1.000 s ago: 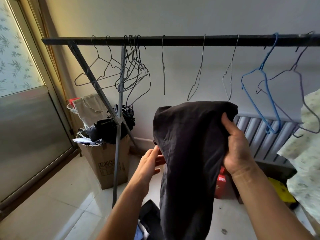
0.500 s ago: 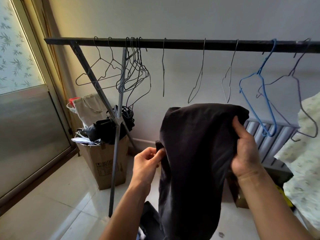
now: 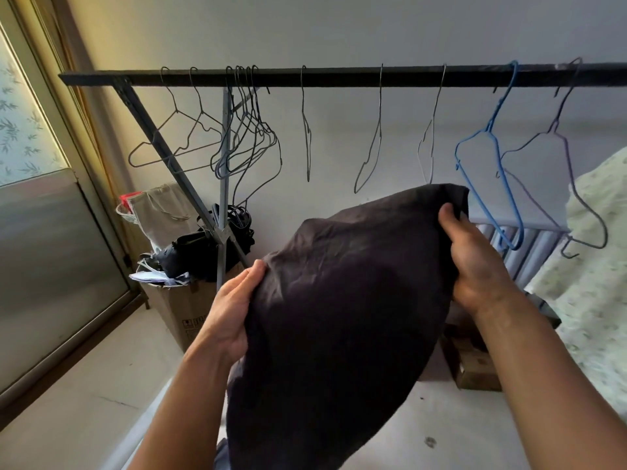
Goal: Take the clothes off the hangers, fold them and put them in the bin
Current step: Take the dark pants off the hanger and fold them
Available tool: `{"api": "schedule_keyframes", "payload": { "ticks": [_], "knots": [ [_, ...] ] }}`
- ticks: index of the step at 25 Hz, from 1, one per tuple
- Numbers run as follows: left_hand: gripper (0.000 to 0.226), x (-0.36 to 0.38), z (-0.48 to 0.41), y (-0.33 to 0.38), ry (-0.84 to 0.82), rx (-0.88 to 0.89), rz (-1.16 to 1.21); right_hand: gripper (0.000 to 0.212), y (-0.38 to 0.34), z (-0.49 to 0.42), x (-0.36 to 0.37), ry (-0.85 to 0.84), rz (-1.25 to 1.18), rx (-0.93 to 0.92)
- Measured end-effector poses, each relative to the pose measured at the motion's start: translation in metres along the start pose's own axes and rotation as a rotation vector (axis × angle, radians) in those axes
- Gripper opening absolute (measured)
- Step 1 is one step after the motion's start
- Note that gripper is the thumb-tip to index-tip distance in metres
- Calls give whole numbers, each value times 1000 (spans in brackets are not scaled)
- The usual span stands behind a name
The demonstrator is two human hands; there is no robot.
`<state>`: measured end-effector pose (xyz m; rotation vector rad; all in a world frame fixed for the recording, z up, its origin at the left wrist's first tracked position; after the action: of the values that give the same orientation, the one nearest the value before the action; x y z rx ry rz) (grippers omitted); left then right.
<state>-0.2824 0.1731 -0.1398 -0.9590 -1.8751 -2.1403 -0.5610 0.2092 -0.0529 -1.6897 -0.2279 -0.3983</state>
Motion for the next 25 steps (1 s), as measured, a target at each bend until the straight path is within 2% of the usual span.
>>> {"api": "schedule_keyframes", "payload": {
  "ticks": [3, 5, 7, 8, 9, 11, 14, 16, 18, 20, 23, 24, 25],
  "knots": [
    [63, 8, 11, -17, -113, -279, -25, 30, 5, -3, 2, -35, -15, 57],
    [75, 6, 12, -22, -143, -301, -20, 33, 11, -2, 2, -56, -35, 116],
    [86, 10, 11, -18, -117, -242, 73, 40, 18, 2, 3, -122, -160, 136],
    [84, 12, 10, -16, -106, -198, 123, 47, 22, 5, 4, -177, -251, 123],
    [70, 16, 9, -12, -87, -134, 168, 55, 26, 8, 5, -247, -316, 112],
    [28, 21, 7, -2, -51, -17, 183, 68, 37, 14, 10, -390, -260, 149],
    [27, 24, 5, 13, -34, 80, 146, 71, 59, 20, 22, -566, 19, 259],
    [27, 24, 8, 25, -23, 127, 115, 67, 67, 16, 22, -490, 145, 295],
    [24, 20, 11, 37, 12, 154, 19, 57, 66, 11, 17, -360, 145, 285],
    [14, 15, 14, 49, 86, 169, -136, 47, 61, 7, 14, -292, 104, 235],
    [8, 9, 14, 66, 252, 235, -410, 29, 50, 5, 17, -211, 170, 136],
    [9, 6, 12, 71, 307, 270, -464, 30, 49, 4, 17, -185, 172, 100],
    [19, 4, 12, 75, 358, 305, -484, 38, 47, 3, 17, -143, 170, 65]
  ]
}}
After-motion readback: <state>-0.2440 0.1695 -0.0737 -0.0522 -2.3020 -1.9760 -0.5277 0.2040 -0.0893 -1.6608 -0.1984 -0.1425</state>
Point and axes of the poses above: each hand's wrist, its own z-axis away from the middle knuckle, its own x-axis out of the palm, y = z × x, the point moved 7 cm from there along -z, towards the middle knuckle, and after that the axes turned 11 degrees about -y, right-handed, at the moved point
